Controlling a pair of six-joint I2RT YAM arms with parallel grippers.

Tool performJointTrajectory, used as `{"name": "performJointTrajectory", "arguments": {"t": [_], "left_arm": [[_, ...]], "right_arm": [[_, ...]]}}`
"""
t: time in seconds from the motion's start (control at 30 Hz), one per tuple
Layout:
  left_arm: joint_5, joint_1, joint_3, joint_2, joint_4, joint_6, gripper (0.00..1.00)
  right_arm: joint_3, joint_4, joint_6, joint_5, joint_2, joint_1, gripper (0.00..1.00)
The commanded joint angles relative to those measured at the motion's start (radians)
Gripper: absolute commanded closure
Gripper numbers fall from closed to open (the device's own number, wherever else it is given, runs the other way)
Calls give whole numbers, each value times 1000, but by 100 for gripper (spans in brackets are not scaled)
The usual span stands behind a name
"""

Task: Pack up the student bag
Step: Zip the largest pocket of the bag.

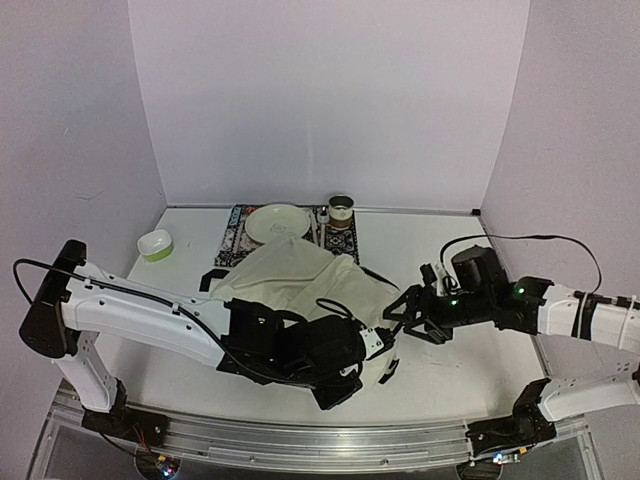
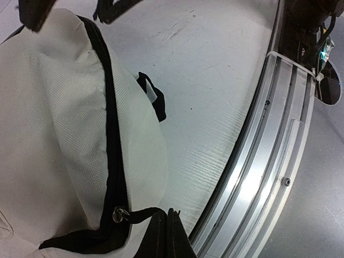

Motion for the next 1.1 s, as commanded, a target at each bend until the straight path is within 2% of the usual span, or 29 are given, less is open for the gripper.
{"name": "performJointTrajectory", "arguments": {"t": [0.0, 0.2, 0.4, 0.53, 0.7, 0.8, 1.07], "left_arm": [[-1, 3, 39, -7, 49, 23, 100], [-7, 3, 13, -26, 63, 23, 100], [-11, 2, -21, -58, 73, 8, 100], [-25, 4, -54, -83, 84, -6, 100], [-39, 11, -101, -126, 84, -33, 100], [-48, 24, -157, -170, 84, -62, 100], [-35, 140, -338, -278, 77, -182, 100]], "right_arm": [[-32, -34, 113, 107, -19, 113, 26], [-40, -27, 120, 158, 3, 191, 31], [-29, 45, 130, 152, 89, 204, 42], [-23, 43, 110, 164, 123, 205, 57], [-9, -6, 80, 212, 117, 203, 88], [25, -97, 34, 275, 91, 203, 100], [71, -240, -57, 313, 26, 128, 100]]}}
